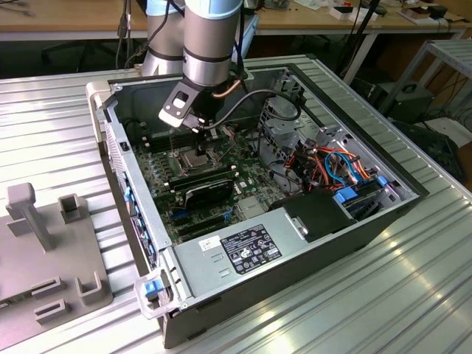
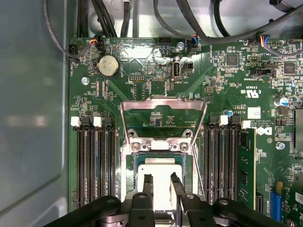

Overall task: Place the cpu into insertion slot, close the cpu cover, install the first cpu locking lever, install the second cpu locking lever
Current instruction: 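Place the cpu into insertion slot, then close the cpu cover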

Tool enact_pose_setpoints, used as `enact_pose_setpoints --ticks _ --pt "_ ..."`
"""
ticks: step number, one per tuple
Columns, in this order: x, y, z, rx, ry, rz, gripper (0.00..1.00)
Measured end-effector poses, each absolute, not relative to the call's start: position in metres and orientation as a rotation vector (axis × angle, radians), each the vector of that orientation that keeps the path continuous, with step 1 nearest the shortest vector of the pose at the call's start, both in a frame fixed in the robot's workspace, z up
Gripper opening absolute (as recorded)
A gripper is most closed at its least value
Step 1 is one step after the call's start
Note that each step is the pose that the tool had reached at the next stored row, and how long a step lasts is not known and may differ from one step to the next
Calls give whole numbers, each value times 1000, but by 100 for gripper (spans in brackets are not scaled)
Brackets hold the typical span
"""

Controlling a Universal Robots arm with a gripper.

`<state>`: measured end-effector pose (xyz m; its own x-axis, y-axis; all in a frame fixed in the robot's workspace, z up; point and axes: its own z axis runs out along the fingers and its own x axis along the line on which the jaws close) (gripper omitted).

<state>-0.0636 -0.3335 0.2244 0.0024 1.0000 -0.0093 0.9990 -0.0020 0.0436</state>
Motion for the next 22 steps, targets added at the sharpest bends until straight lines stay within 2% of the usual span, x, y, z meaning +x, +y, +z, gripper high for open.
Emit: enact_pose_setpoints --ticks 1,2,3,22 --pt "-64 -334 224 2197 2192 37 21" --pt "-64 -334 224 2197 2192 37 21" --pt "-64 -334 225 2197 2192 37 11" --pt "-70 -334 227 2198 2193 36 11"
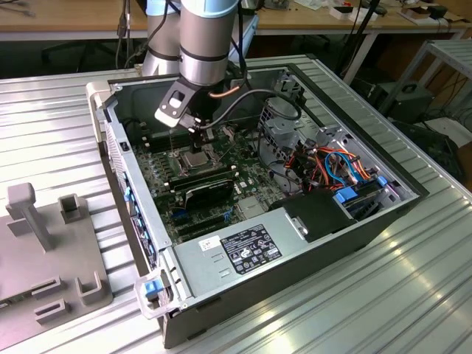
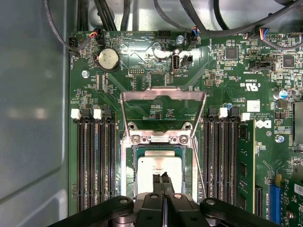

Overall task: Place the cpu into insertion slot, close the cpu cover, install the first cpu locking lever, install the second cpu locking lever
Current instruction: 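Close the cpu cover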

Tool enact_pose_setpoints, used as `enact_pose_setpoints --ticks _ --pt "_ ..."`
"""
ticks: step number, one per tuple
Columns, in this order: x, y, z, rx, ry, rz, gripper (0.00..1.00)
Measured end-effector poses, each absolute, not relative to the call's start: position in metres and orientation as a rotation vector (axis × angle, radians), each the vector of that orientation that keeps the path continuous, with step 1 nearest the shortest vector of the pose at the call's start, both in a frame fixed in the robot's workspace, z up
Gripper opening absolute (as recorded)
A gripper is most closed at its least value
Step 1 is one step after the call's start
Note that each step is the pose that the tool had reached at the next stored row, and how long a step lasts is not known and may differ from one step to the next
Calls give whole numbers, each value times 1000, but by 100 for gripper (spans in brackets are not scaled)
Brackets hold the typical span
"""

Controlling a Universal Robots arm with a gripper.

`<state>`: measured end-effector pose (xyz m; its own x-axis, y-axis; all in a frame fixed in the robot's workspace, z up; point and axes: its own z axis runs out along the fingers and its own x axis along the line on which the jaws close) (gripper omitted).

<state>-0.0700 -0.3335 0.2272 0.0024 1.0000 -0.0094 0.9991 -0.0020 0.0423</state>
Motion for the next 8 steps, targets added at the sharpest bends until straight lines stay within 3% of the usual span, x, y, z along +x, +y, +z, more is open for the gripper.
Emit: enact_pose_setpoints --ticks 8 --pt "-70 -333 231 2199 2194 36 11"
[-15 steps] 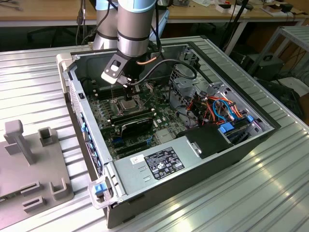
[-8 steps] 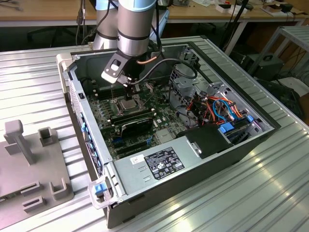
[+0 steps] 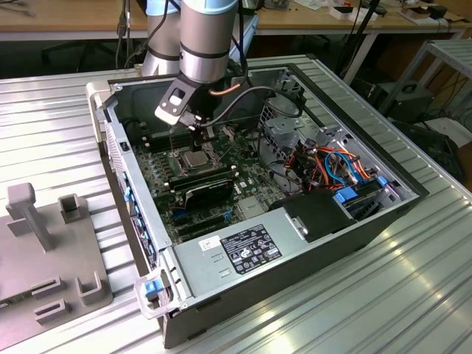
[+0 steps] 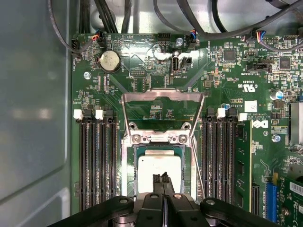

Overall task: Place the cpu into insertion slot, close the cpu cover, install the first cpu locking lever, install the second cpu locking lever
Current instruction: 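Close the cpu cover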

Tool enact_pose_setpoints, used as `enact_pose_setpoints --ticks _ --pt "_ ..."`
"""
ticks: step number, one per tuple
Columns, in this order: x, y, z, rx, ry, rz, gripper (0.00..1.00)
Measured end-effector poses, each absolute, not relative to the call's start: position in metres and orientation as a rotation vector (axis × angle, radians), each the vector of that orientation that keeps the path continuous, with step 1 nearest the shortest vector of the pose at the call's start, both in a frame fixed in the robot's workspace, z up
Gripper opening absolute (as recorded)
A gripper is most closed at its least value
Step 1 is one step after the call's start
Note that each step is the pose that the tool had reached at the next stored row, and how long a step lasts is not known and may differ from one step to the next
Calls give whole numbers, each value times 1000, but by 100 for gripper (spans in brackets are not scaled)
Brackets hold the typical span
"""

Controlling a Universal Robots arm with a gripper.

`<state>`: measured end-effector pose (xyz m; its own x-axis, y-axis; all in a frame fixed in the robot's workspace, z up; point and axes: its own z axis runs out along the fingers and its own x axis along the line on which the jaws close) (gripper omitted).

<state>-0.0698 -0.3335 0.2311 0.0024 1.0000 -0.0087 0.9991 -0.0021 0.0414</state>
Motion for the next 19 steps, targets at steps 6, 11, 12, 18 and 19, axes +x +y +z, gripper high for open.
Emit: enact_pose_setpoints --ticks 6,11,12,18,19 --pt "-70 -334 232 2199 2194 35 11" --pt "-70 -334 233 2199 2194 35 11" --pt "-70 -334 234 2199 2194 35 11" --pt "-70 -333 234 2199 2194 35 11" --pt "-70 -334 234 2199 2194 35 11"
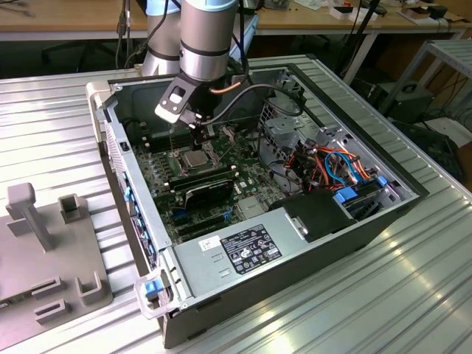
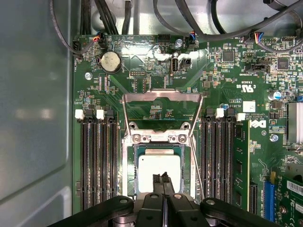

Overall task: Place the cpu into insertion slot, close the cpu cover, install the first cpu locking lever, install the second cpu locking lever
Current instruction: 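Close the cpu cover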

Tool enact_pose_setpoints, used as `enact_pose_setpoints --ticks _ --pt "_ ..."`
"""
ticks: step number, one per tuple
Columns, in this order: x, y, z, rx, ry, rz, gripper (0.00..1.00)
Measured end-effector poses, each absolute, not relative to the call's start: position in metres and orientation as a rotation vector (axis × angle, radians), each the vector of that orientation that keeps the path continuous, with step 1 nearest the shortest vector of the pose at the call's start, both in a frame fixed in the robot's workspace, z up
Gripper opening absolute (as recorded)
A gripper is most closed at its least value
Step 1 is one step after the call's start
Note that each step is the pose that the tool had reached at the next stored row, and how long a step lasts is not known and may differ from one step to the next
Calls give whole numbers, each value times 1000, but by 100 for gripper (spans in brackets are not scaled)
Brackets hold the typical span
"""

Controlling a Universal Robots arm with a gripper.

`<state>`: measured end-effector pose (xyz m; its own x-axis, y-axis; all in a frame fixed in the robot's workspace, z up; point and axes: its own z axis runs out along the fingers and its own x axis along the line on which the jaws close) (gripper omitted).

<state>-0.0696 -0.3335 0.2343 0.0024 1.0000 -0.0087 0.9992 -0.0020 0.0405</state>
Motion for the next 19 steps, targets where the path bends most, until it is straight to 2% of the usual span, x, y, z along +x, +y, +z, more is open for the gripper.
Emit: enact_pose_setpoints --ticks 19 --pt "-69 -334 239 2199 2194 34 11"
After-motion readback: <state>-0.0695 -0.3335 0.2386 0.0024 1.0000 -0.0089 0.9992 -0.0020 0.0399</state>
